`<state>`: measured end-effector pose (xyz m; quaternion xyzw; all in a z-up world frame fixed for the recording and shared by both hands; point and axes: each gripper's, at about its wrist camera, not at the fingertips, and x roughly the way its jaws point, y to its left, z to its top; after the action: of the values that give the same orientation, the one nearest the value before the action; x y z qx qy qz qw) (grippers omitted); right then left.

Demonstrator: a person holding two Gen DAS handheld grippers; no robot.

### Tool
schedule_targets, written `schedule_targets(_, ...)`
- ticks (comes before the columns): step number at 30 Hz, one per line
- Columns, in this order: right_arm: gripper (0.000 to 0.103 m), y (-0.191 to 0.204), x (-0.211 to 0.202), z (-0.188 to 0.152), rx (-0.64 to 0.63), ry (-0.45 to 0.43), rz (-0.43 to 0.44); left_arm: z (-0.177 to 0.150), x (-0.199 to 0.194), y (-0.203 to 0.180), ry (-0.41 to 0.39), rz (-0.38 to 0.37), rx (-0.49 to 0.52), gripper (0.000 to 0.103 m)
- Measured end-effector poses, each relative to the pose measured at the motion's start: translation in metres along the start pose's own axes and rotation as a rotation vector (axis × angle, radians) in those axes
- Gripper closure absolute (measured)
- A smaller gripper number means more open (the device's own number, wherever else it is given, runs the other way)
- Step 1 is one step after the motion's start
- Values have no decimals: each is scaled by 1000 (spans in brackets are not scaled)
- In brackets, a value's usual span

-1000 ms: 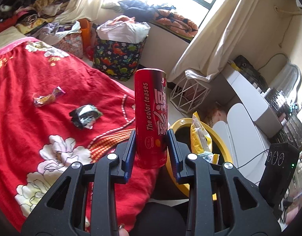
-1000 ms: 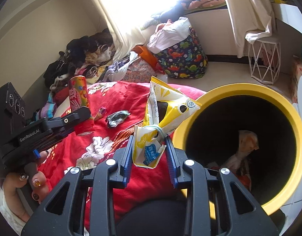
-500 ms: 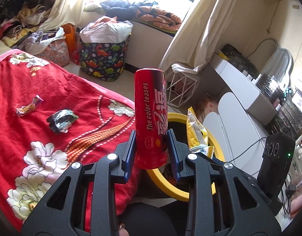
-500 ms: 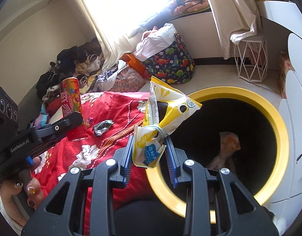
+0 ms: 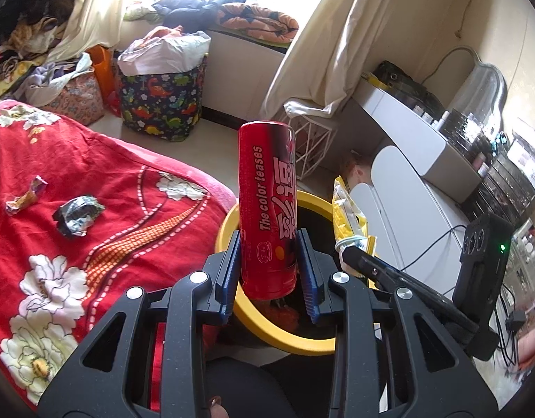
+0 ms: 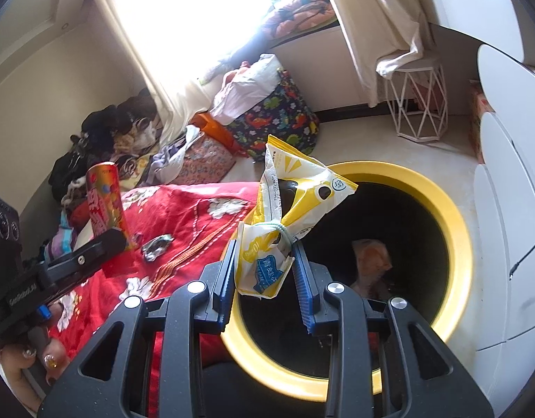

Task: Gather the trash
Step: 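Carry the red can and yellow chip bag over the yellow-rimmed bin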

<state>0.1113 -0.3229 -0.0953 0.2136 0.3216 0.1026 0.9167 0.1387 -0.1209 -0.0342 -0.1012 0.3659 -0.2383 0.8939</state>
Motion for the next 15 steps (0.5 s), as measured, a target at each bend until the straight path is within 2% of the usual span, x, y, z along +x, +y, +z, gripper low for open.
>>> schedule_targets(15,74,-34,-3,0,49,-8,-75,-13,28,-28,71,-50,60,79)
